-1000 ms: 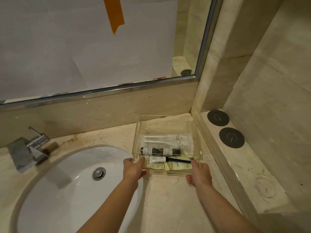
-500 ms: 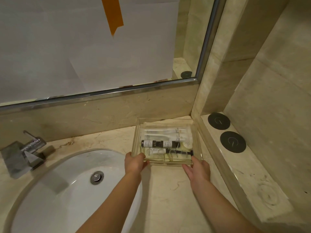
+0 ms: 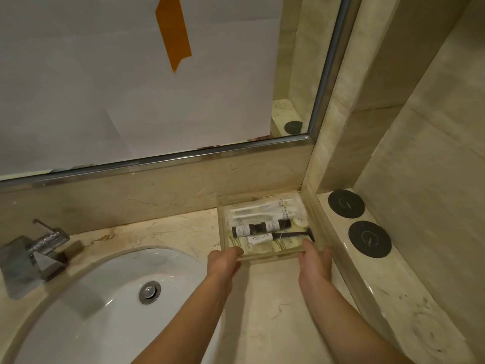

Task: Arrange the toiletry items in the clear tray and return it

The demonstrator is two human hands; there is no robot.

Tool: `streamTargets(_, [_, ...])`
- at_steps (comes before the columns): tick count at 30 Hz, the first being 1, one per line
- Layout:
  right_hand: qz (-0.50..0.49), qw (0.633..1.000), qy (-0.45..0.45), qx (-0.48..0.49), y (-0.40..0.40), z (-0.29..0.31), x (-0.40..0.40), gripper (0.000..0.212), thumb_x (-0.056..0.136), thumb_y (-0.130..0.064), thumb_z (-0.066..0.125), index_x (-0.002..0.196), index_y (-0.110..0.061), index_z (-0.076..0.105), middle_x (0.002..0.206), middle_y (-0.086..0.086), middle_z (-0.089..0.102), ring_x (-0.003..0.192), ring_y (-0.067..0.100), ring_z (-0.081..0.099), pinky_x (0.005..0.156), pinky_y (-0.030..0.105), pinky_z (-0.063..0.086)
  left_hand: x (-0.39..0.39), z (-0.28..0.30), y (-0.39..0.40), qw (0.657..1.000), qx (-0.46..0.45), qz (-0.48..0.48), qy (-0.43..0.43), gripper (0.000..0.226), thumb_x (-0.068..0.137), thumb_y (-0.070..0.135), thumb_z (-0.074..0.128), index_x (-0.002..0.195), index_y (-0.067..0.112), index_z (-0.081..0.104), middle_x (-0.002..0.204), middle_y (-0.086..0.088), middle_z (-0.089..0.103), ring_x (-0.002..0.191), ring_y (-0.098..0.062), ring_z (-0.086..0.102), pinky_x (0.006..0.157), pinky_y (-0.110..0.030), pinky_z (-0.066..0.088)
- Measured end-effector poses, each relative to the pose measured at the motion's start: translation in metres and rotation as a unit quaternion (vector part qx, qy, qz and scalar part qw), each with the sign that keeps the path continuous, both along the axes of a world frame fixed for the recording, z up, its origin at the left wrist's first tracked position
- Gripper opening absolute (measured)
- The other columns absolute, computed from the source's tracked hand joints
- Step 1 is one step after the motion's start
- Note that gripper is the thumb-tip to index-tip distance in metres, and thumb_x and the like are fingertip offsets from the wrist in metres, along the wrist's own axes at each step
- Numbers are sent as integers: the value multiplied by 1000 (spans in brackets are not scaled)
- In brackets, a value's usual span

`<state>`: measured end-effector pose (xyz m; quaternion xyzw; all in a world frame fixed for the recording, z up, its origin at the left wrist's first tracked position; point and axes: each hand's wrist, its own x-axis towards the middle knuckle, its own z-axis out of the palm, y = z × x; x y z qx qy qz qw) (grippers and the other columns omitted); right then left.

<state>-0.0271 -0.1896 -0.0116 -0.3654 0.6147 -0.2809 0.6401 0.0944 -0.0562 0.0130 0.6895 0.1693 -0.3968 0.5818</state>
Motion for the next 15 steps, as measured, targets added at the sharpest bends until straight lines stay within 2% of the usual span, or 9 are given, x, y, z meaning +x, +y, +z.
streamTargets(3, [-4,1000,-21,-10,-5,-11,8,80,65,-42,72,137,-27,41,133,5,57,118,29,58,101,50,46,-1,3,-6,999,-22,18,22,35,82,0,62,114,-4,47,117,-20,56,87,-30,65,92,-41,56])
streamTargets(5, [-4,1000,-8,-14,-9,-19,11,83,61,-47,70,136,-32,39,135,2,55,117,28,58,100,50,47,-2,3,-10,999,-27,34,25,32,81,-1,61,111,-2,47,117,-20,56,90,-32,65,91,-41,56])
streamTargets(9, [-1,999,20,-28,-4,-11,14,74,75,-31,68,141,-25,33,137,6,52,119,32,55,99,44,44,-3,2,-12,998,-25,47,20,29,81,-3,59,106,-1,46,116,-20,56,100,-36,65,90,-44,57])
streamTargets(13, [12,997,70,-38,-8,-4,18,75,83,-26,64,146,-17,25,146,14,41,127,39,47,104,49,39,5,8,-8,999,-30,13,18,36,81,0,63,113,-4,46,122,-19,53,97,-35,66,89,-42,58])
streamTargets(15, [23,994,101,-45,2,4,11,68,87,-27,60,145,-15,28,144,15,44,126,40,48,104,51,40,4,12,4,998,-36,-40,33,39,84,3,64,118,-8,48,123,-21,56,93,-35,68,85,-41,59])
